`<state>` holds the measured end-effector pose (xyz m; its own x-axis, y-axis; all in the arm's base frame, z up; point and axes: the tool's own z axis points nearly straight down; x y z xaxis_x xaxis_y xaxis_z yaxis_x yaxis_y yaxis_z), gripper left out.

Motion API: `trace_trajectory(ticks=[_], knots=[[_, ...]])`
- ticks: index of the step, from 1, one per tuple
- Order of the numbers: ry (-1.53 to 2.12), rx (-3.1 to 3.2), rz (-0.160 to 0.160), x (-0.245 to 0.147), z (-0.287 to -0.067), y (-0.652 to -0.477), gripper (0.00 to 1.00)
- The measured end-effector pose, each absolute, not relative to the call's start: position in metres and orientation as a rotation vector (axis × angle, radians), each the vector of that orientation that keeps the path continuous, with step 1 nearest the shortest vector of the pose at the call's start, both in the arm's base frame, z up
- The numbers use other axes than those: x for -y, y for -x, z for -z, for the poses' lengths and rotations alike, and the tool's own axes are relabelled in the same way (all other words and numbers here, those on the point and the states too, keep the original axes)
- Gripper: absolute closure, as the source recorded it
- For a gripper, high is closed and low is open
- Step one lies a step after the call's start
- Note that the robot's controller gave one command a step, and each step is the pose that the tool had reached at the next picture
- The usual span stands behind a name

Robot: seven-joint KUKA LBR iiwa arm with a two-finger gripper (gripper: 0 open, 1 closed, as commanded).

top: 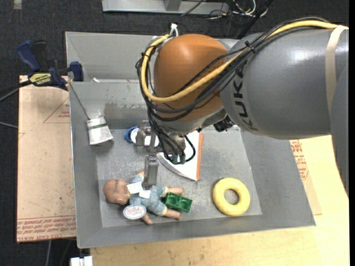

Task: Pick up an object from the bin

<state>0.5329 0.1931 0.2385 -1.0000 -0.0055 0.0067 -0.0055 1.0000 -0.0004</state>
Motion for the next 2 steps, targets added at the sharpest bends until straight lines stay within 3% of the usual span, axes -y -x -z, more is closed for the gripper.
trace_trajectory(ticks=[1, 2], knots=[[-0.001, 3.142, 0.002, -0.192, -0.243, -0.534, 0.0], [0.155, 3.139, 0.003, -0.175, -0.188, -0.528, 0.0]])
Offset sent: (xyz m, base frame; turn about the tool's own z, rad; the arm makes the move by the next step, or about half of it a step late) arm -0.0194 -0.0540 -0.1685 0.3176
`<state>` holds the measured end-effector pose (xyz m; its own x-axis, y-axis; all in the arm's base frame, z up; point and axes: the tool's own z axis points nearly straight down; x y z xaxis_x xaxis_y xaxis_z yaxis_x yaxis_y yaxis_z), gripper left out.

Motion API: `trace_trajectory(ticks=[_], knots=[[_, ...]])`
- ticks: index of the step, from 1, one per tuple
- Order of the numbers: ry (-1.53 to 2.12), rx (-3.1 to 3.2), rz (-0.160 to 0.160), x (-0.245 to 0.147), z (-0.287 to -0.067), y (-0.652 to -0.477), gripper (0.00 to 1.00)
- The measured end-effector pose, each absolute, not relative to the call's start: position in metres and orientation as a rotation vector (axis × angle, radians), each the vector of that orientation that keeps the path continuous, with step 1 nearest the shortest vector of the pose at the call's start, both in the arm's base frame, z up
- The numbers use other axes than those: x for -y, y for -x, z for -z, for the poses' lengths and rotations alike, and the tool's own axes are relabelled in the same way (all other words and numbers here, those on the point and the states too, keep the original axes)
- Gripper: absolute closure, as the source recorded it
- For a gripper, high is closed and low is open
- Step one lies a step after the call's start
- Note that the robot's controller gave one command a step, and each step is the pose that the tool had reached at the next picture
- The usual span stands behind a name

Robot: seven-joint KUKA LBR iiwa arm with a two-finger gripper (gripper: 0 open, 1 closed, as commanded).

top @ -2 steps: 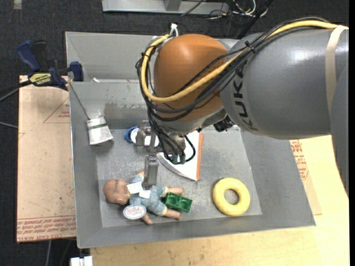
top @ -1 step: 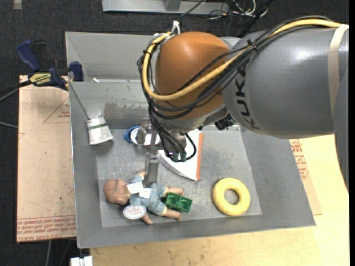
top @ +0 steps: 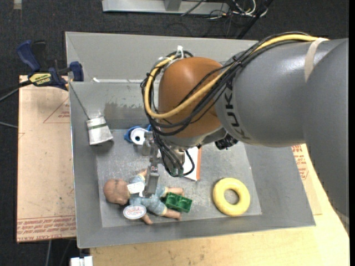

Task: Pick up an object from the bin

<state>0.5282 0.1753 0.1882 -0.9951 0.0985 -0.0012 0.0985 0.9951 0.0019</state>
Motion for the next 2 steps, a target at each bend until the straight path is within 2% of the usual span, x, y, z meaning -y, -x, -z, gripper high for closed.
trace_trajectory(ticks=[1, 2], knots=[[0.136, -3.138, -0.002, -0.228, -0.166, -0.507, 0.0], [0.104, -3.139, -0.004, -0.246, -0.146, -0.503, 0.0]])
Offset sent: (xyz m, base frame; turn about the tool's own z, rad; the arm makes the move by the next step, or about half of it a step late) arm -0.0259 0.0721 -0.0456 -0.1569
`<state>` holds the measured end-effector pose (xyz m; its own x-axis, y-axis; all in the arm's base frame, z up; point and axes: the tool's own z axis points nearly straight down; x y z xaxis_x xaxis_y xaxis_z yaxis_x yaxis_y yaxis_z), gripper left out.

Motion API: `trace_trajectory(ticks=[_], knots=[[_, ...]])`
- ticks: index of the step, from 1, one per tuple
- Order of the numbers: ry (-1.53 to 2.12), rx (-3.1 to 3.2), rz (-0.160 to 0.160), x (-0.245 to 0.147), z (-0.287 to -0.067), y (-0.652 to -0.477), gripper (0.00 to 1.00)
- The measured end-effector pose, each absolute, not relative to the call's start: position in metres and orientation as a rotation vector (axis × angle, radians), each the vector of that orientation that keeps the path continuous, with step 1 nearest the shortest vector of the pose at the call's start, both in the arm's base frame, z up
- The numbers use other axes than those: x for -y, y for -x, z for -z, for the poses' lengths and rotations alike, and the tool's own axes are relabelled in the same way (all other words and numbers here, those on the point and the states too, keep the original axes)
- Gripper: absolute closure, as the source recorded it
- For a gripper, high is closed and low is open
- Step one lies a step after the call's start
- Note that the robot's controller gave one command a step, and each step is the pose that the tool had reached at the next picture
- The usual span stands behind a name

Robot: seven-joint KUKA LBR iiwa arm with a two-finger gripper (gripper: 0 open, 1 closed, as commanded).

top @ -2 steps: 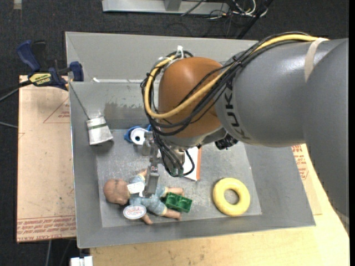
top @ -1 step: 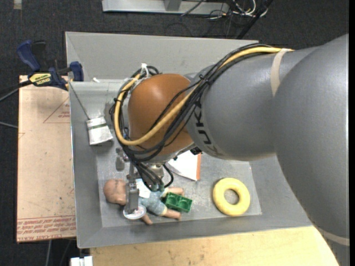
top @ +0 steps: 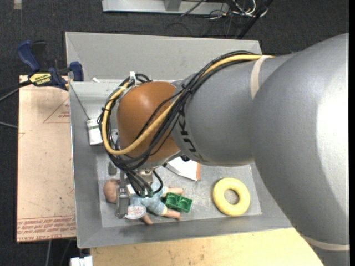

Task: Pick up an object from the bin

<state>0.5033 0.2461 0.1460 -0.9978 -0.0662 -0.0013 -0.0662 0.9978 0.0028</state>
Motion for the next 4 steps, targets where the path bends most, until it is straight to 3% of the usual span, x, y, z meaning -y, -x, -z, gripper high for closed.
trace_trajectory(ticks=[1, 2, 4], knots=[[-0.019, -3.138, -0.008, -0.171, -0.09, -0.497, 0.0], [-0.414, -3.11, -0.002, -0.221, -0.071, -0.507, 1.0], [-0.418, -3.112, -0.003, -0.22, -0.074, -0.506, 1.0]])
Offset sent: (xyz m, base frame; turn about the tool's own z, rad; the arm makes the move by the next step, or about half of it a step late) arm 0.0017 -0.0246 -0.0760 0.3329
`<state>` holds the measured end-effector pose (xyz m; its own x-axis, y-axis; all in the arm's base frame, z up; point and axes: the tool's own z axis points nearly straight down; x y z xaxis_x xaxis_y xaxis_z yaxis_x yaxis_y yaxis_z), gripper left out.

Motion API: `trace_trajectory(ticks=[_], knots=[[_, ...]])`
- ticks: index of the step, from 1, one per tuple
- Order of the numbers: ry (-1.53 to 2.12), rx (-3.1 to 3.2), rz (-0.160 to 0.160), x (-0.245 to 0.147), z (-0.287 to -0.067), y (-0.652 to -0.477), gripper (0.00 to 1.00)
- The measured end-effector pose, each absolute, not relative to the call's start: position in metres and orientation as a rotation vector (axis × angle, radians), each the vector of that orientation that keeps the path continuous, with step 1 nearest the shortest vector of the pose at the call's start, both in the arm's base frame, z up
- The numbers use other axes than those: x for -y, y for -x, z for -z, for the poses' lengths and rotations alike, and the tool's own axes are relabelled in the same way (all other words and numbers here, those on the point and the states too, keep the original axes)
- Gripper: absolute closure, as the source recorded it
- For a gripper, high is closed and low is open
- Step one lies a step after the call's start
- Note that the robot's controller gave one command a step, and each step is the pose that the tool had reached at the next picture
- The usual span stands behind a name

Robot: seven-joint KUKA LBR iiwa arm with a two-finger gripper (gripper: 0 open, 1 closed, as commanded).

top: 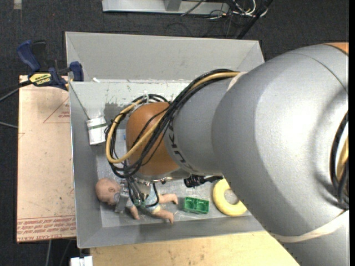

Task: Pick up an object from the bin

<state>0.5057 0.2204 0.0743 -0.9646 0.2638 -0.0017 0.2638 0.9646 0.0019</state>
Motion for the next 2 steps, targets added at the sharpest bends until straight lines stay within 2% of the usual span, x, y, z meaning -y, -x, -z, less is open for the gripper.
trace_trajectory(ticks=[2], knots=[[-0.417, -3.117, -0.001, -0.221, -0.116, -0.504, 1.0]])
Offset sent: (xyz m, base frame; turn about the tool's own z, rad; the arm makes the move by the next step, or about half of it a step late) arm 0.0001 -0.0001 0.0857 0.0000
